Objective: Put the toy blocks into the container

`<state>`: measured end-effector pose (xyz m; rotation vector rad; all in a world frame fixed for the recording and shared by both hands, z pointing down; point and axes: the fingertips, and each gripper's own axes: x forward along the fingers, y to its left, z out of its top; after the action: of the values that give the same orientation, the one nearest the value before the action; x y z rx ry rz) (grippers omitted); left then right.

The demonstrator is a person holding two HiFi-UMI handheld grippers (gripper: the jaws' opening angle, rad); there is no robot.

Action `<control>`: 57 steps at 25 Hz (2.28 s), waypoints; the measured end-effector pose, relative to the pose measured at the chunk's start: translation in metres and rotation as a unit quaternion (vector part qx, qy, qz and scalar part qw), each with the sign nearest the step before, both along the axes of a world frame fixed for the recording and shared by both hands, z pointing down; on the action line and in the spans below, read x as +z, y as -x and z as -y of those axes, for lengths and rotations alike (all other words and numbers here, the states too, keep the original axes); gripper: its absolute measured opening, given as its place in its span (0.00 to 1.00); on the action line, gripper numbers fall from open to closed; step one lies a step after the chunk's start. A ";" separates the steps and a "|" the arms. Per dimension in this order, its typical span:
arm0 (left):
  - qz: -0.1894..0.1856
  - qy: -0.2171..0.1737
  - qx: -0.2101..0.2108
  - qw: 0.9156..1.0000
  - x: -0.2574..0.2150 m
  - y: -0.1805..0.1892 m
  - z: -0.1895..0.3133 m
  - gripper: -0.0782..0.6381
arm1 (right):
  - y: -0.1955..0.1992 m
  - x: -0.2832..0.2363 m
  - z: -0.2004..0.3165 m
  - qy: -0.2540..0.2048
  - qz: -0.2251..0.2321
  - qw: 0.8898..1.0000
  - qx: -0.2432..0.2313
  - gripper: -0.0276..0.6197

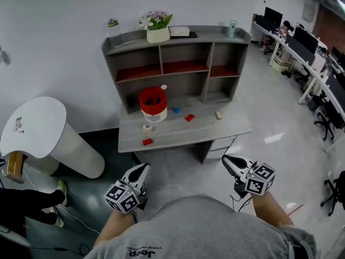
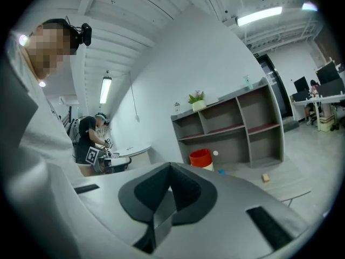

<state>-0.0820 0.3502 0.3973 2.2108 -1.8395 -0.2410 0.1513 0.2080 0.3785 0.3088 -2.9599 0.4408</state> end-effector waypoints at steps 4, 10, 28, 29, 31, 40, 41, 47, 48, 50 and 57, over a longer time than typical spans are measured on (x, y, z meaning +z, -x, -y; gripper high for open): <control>-0.015 0.003 0.012 1.000 0.008 0.025 0.037 0.13 | 0.024 0.012 0.033 0.005 -0.020 1.000 0.008 0.07; -0.015 0.026 0.001 1.000 0.025 0.053 0.094 0.13 | 0.052 0.026 0.104 0.025 -0.022 0.999 0.005 0.07; -0.020 0.092 -0.126 0.987 0.060 0.093 0.285 0.13 | 0.172 0.052 0.342 0.057 -0.006 0.986 -0.154 0.07; -0.019 0.096 -0.126 0.987 0.064 0.098 0.288 0.13 | 0.176 0.054 0.343 0.058 -0.010 0.986 -0.156 0.07; -0.021 0.103 -0.128 0.986 0.072 0.113 0.291 0.13 | 0.186 0.060 0.344 0.060 -0.017 0.986 -0.155 0.07; 0.002 0.120 -0.091 0.989 0.098 0.193 0.288 0.13 | 0.239 0.059 0.327 0.055 -0.039 0.991 -0.114 0.07; 0.012 0.124 -0.090 0.988 0.100 0.203 0.287 0.13 | 0.245 0.059 0.325 0.053 -0.043 0.991 -0.114 0.07; 0.129 0.224 -0.057 0.964 0.154 0.240 0.255 0.15 | 0.265 0.061 0.320 0.051 -0.055 0.991 -0.110 0.07; 0.155 0.257 -0.039 0.953 0.173 0.243 0.245 0.15 | 0.267 0.062 0.319 0.052 -0.058 0.991 -0.112 0.07; 0.197 0.326 0.012 0.924 0.218 0.241 0.223 0.23 | 0.271 0.067 0.317 0.053 -0.066 0.990 -0.117 0.07; 0.313 0.468 0.176 0.807 0.336 0.221 0.183 0.45 | 0.273 0.080 0.314 0.056 -0.097 0.986 -0.127 0.07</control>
<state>-0.3027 0.1674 0.7328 1.8563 -1.2240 1.3165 -0.1213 -0.1058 0.4582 -0.0369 -2.7229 0.5085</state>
